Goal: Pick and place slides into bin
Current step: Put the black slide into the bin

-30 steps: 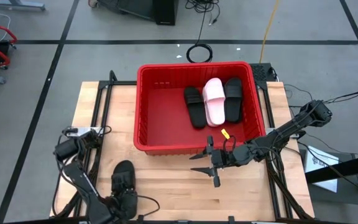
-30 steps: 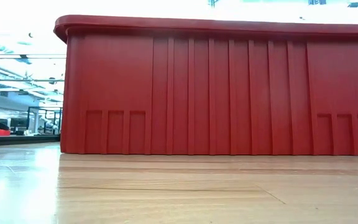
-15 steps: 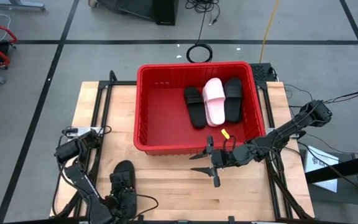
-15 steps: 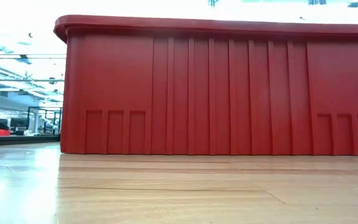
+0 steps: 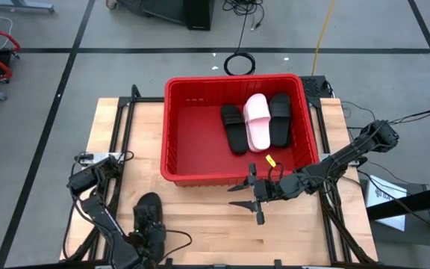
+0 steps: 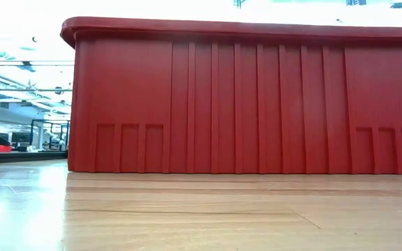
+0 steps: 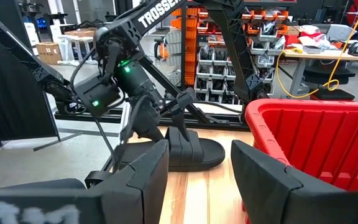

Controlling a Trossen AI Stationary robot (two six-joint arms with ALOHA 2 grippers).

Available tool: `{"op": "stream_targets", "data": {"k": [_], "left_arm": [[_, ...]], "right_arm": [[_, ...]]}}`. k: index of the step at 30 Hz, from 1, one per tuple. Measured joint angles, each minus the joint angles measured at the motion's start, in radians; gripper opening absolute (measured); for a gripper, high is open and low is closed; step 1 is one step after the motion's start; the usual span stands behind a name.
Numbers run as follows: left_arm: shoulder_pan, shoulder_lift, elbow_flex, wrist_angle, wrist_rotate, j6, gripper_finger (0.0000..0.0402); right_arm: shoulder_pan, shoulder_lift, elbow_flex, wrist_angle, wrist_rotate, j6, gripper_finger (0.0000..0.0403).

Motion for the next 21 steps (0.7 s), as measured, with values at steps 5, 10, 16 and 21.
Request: {"op": "stream_targets", "data": {"k": [5, 10, 16, 21], "left_arm": [[0.001, 0.000, -0.076, 0.009, 0.086, -0.022, 0.0225], [0.001, 0.000, -0.128, 0.001, 0.105, -0.069, 0.0225], [0.003, 0.000, -0.142, 0.001, 0.104, -0.096, 0.0214], [0.003, 0.000, -0.142, 0.006, 0.101, -0.096, 0.0149]], "right_arm": [[0.000, 0.000, 0.000, 0.000, 0.000, 0.000, 0.0164], [0.000, 0.000, 0.000, 0.000, 0.000, 0.000, 0.0164], [0.000, 0.000, 0.000, 0.000, 0.000, 0.000, 0.0164], [0.000, 0.000, 0.000, 0.000, 0.000, 0.000, 0.0164]]}}
